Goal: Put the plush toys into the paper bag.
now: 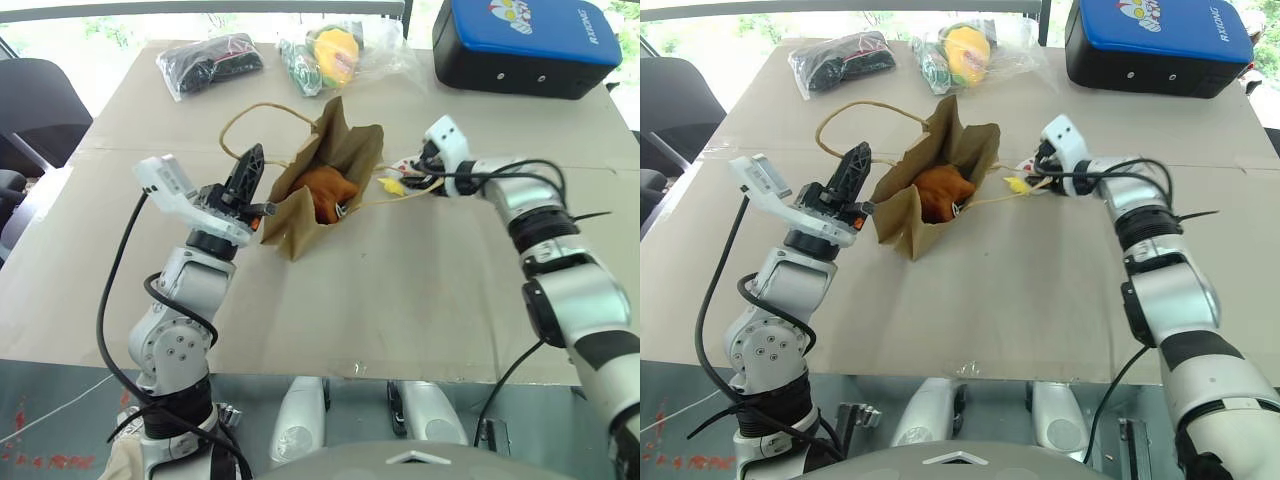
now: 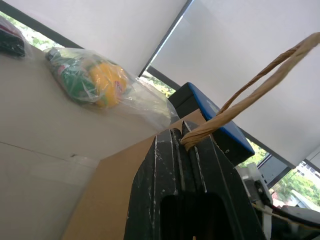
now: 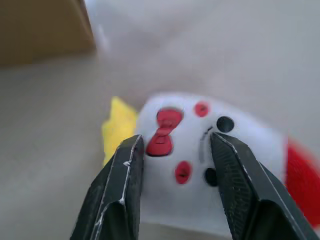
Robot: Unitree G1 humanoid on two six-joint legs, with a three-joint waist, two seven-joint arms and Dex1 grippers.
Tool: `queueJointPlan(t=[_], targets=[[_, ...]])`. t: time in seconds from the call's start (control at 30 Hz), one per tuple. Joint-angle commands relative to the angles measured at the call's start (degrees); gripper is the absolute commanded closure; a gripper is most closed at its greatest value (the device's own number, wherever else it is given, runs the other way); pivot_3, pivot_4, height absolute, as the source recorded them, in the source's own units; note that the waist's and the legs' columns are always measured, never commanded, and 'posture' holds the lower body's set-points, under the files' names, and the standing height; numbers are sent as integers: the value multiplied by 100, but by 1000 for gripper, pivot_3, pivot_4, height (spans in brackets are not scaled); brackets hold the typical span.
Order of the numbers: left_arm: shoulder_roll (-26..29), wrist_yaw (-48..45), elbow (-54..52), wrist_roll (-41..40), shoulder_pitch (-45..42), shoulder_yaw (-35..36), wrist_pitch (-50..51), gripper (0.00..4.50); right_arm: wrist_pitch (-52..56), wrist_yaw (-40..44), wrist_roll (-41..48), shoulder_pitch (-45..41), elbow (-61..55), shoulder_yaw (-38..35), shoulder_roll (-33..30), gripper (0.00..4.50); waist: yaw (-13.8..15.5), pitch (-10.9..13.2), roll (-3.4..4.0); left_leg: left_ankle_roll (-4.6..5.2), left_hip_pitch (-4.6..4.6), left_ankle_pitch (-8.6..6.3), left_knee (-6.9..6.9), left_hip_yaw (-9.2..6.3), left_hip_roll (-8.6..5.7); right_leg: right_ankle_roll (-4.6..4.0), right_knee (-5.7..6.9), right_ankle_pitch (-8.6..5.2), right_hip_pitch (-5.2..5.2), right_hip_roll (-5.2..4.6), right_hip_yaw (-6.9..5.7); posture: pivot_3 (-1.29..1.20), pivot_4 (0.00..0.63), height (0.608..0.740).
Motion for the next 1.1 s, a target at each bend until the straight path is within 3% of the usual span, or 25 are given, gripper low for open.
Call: queueJointPlan(t=[0.03,0.07,0.13,0.27,0.37,0.6,0.8,0.93,1.1], targets=[[17,46,-365,-8,46,27,-79,4500,-458,-217,-493,49,532,195,29,3446,6,-7,-10,0,3,0,1,-2,0,0,1,0,4,0,-2,0,150,740],[18,54,-384,-14,57,24,-79,4500,-596,-265,-559,51,594,179,4,4039,10,-7,-10,0,8,0,1,-5,0,0,1,0,9,1,-4,0,150,740],[9,57,-387,-11,71,13,-87,4500,-913,-256,-683,101,588,166,-115,4440,18,-8,-10,1,11,0,2,-5,0,0,1,0,13,1,-4,0,150,740],[-13,38,-318,-5,36,-40,-91,4500,-1186,57,-342,298,135,-325,-368,4440,50,-8,-10,1,10,0,6,-6,-1,0,1,0,16,0,-5,0,150,740],[-35,53,-268,-5,-50,-86,-72,4500,-1112,402,15,709,-962,-698,-694,4440,104,-5,-7,1,1,-1,6,-9,-2,0,-1,0,14,-2,-9,0,150,740],[-60,28,-74,-44,-295,-233,60,4500,726,677,1061,1709,-4867,-1371,-1375,4440,135,8,14,1,-11,0,1,-8,0,1,-1,0,-3,-1,-6,0,150,740],[-38,-120,277,-42,-703,-349,195,4500,2011,785,1711,1962,-7050,-958,-1338,4440,113,8,14,1,-7,-1,1,-15,0,1,1,0,0,3,-10,0,150,740],[-17,-257,406,12,-852,-393,236,4500,2134,663,1650,1911,-7382,-560,-1103,4440,128,8,14,1,-9,-1,4,-14,0,1,0,0,0,3,-10,0,150,740],[97,-424,389,129,-786,-372,207,4500,1921,397,1487,1513,-6733,-912,-1289,4440,166,9,12,1,-13,0,5,-15,-1,1,-2,0,-1,0,-13,0,150,740]])
